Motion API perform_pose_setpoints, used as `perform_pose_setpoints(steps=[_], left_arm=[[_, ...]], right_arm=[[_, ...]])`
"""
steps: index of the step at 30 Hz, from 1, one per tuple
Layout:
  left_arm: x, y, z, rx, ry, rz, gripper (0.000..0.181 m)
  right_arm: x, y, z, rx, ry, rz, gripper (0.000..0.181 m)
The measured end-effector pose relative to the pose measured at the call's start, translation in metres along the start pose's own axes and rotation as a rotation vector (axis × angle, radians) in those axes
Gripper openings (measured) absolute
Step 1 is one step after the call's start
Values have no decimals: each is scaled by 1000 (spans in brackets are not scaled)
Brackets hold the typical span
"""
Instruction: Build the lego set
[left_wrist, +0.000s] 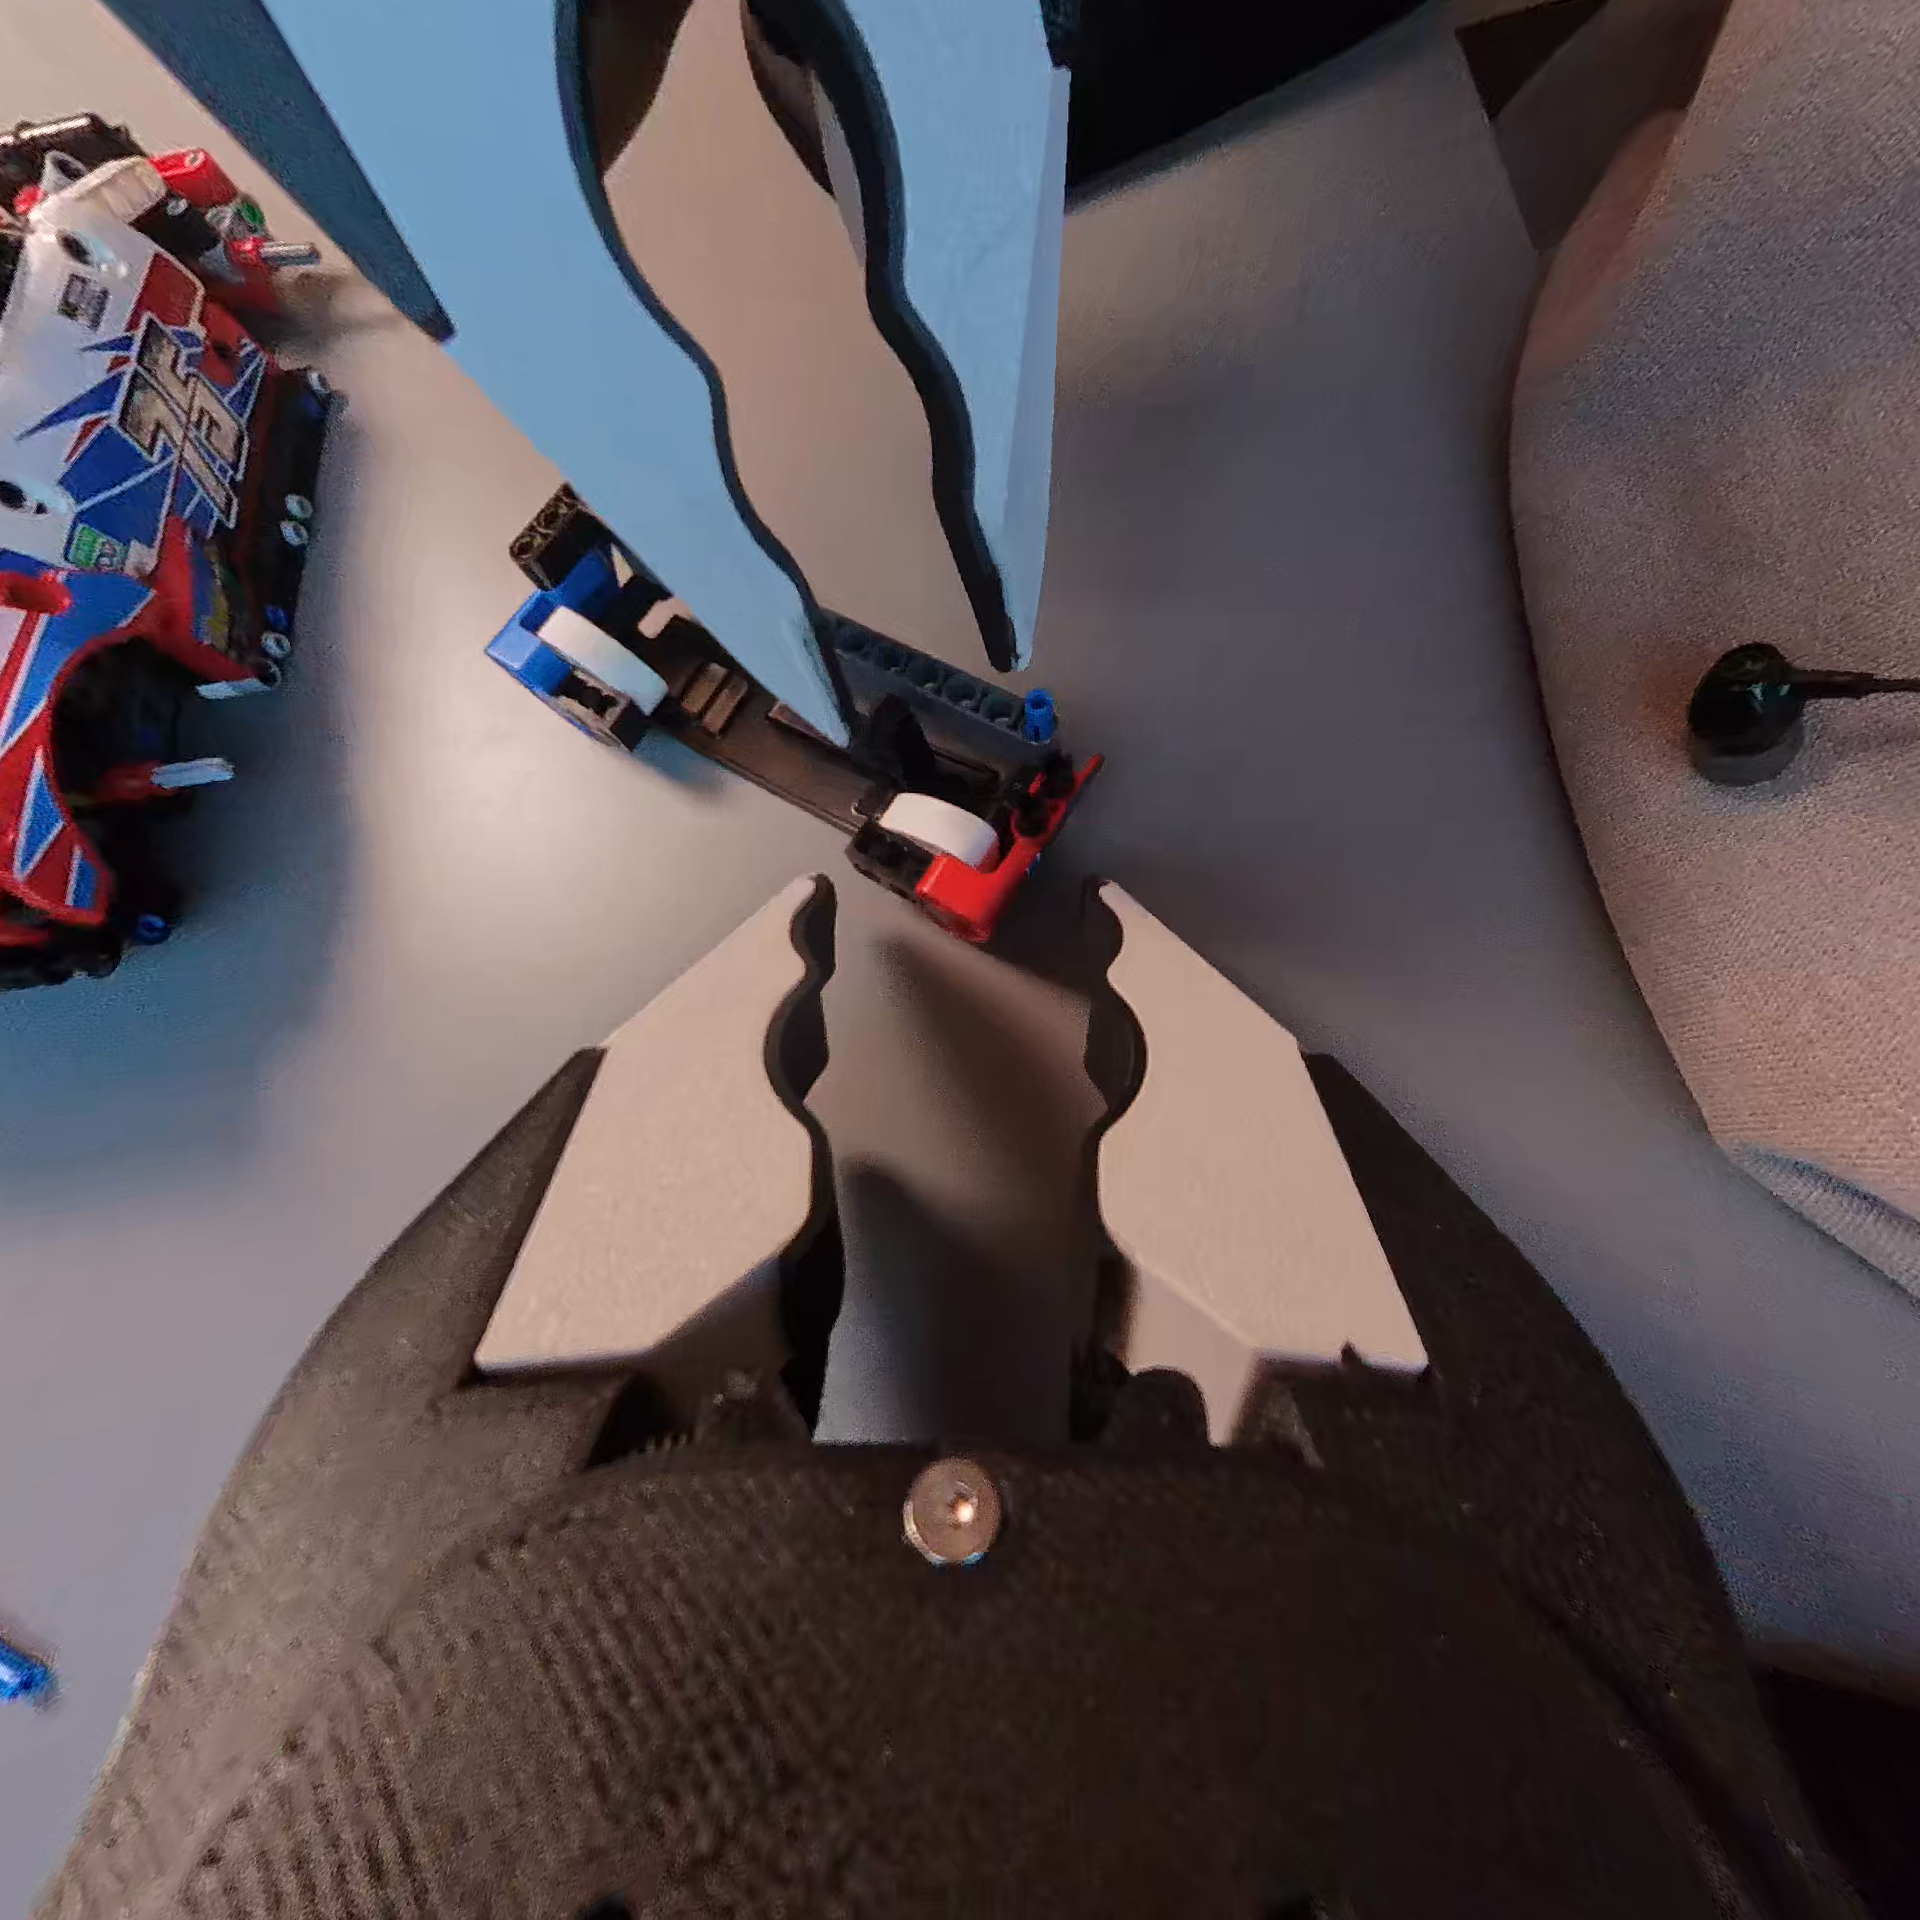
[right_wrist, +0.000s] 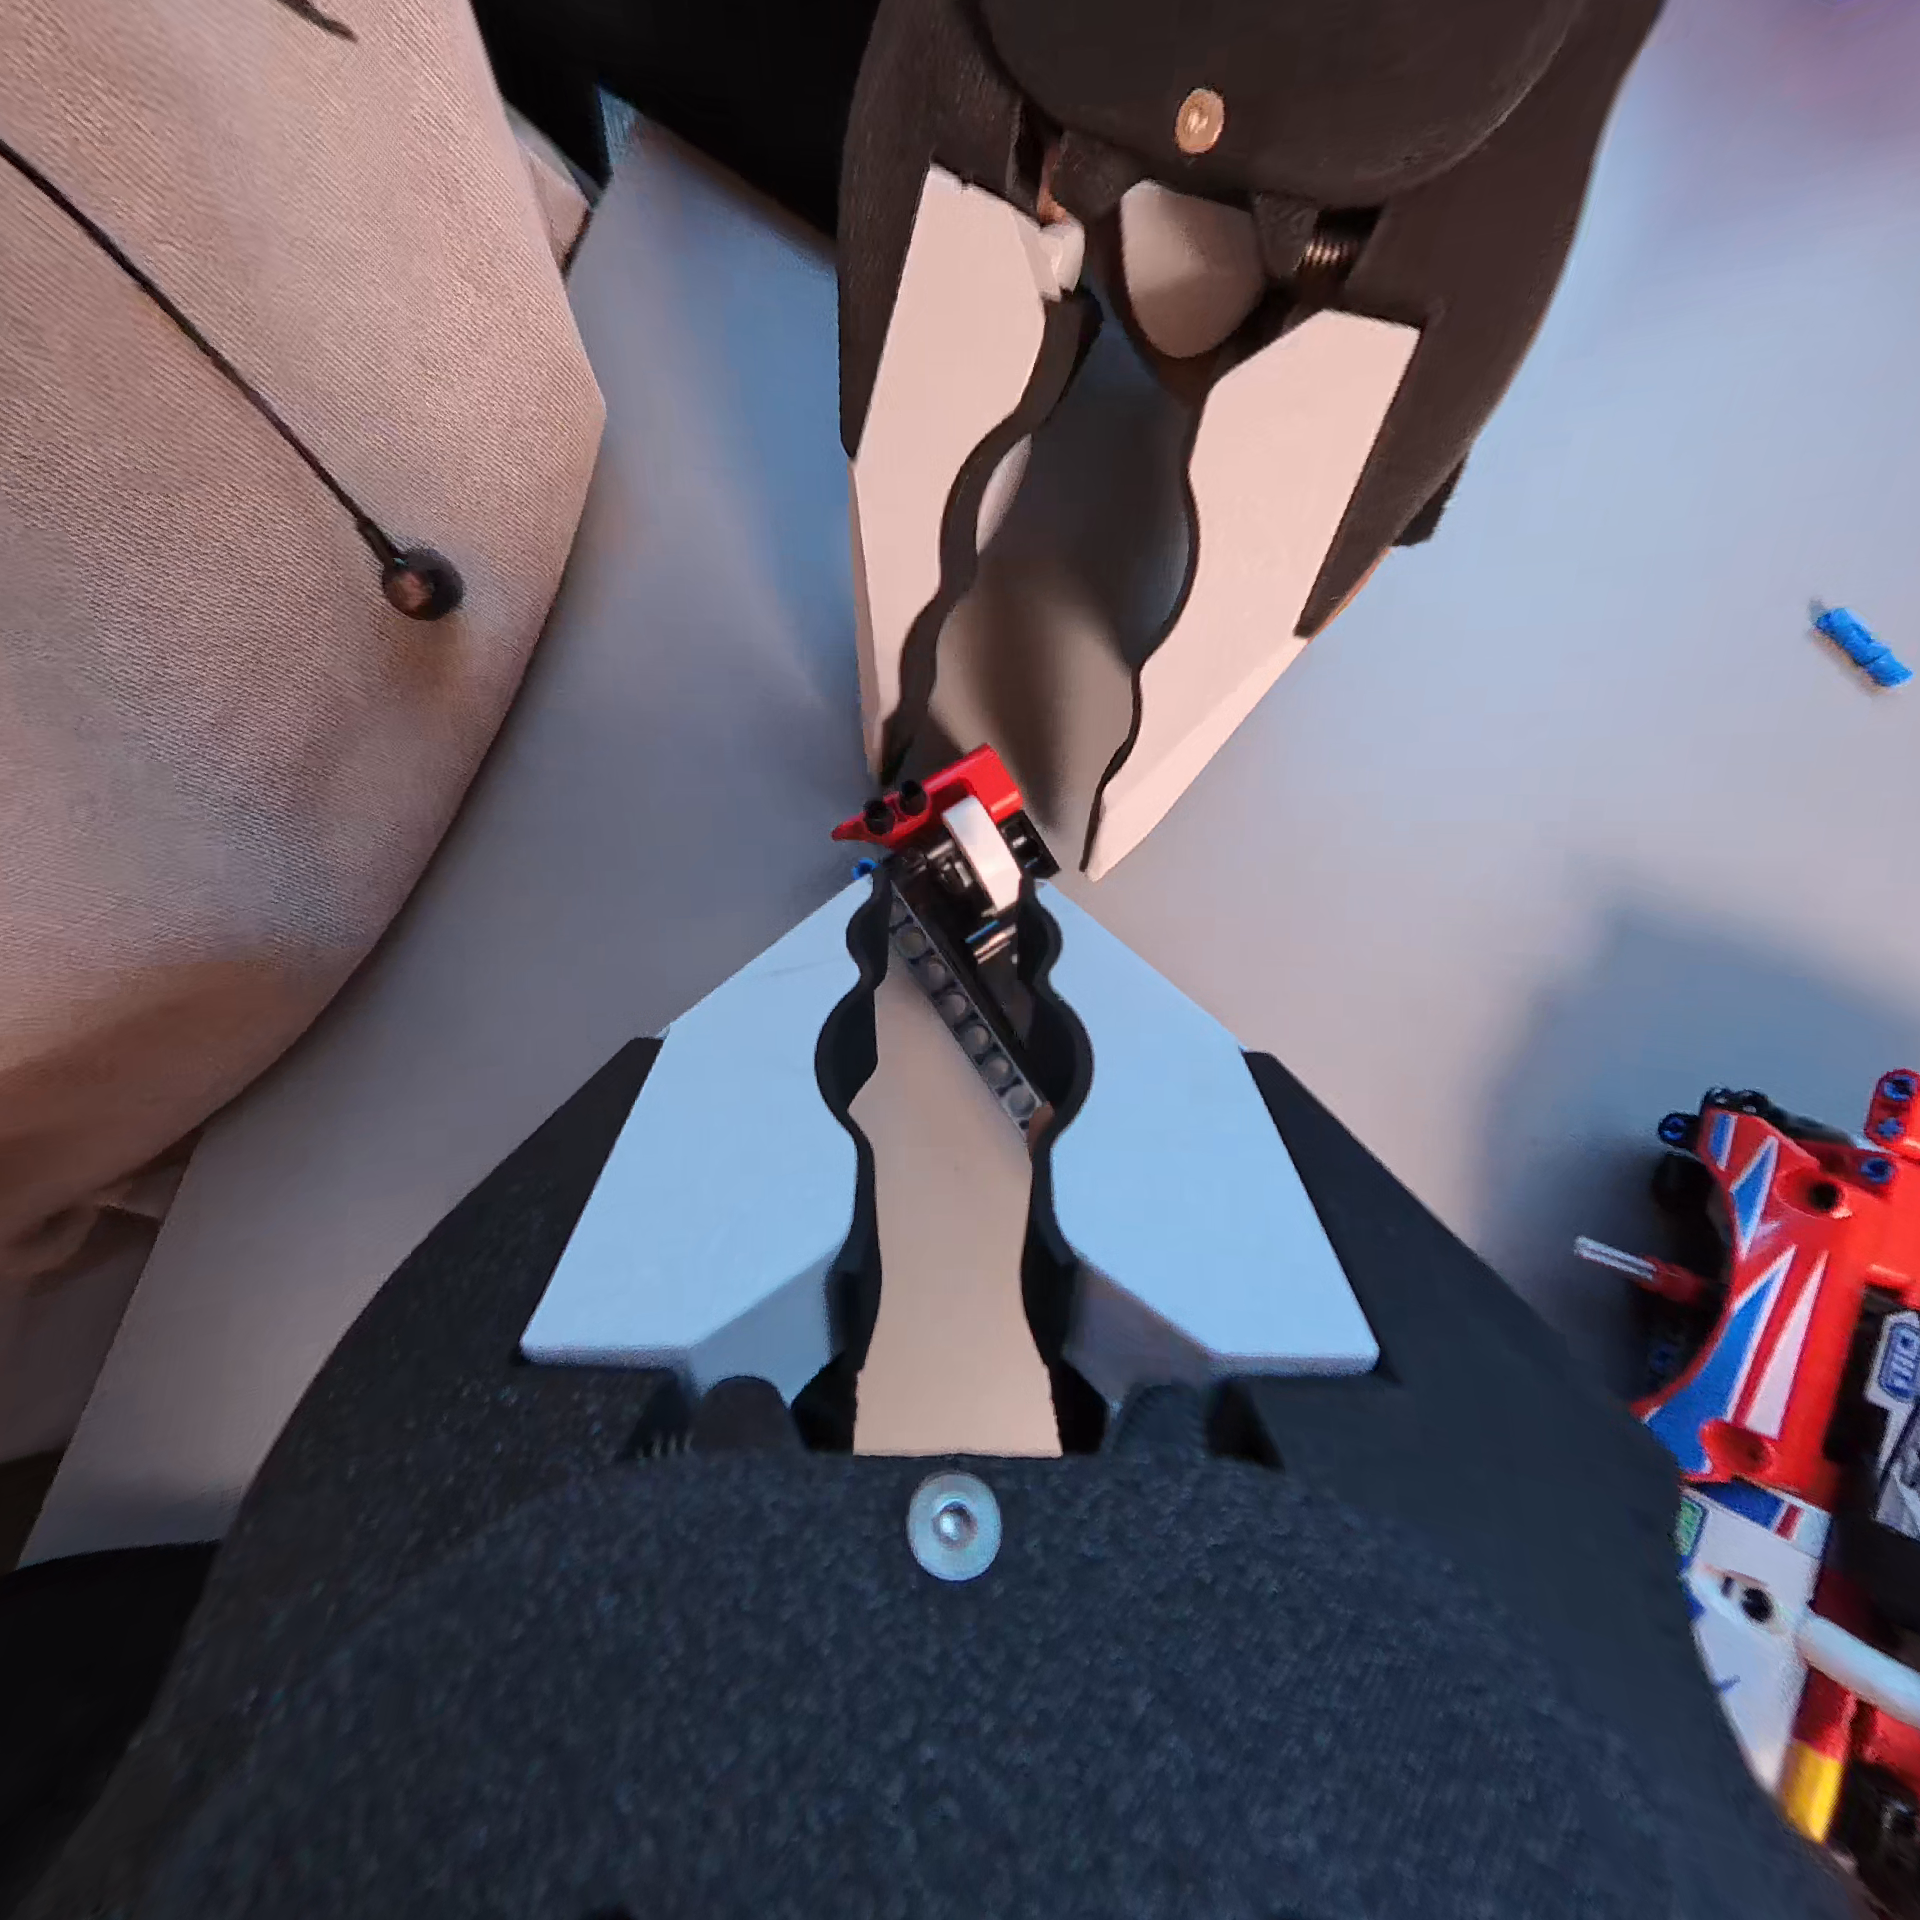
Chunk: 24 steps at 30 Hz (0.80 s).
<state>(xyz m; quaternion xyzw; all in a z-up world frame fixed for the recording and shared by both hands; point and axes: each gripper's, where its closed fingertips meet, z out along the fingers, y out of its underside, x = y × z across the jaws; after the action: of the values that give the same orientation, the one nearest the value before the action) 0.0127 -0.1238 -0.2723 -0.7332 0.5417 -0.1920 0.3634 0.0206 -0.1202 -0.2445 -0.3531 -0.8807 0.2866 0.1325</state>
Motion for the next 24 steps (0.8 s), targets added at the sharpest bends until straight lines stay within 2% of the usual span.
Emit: perform_pose_setpoints(steps=[1, 4, 8, 11, 14, 17, 21, 24], left_arm=[[-1, -2, 1, 18, 31, -2, 48], [-2, -8, 3, 71, 111, -2, 49], [3, -12, 8, 93, 179, -6, 48], [0, -12, 10, 81, 148, -3, 37], [1, -12, 11, 74, 140, -24, 36], [1, -12, 11, 67, 110, -68, 36], [1, -11, 10, 46, 61, -85, 36], [1, -11, 10, 35, 44, -108, 36]], right_arm=[[2, 3, 2, -35, -7, 22, 21], [7, 7, 2, -60, -25, 85, 16], [11, 14, -2, -114, -15, 63, 14], [7, 21, 0, -192, -34, 34, 15], [2, 23, 2, -227, -62, 49, 10], [5, 21, 2, -195, -46, 64, 1], [5, 20, 2, -154, -65, 179, 10], [8, 17, 4, -140, -42, 232, 9]])
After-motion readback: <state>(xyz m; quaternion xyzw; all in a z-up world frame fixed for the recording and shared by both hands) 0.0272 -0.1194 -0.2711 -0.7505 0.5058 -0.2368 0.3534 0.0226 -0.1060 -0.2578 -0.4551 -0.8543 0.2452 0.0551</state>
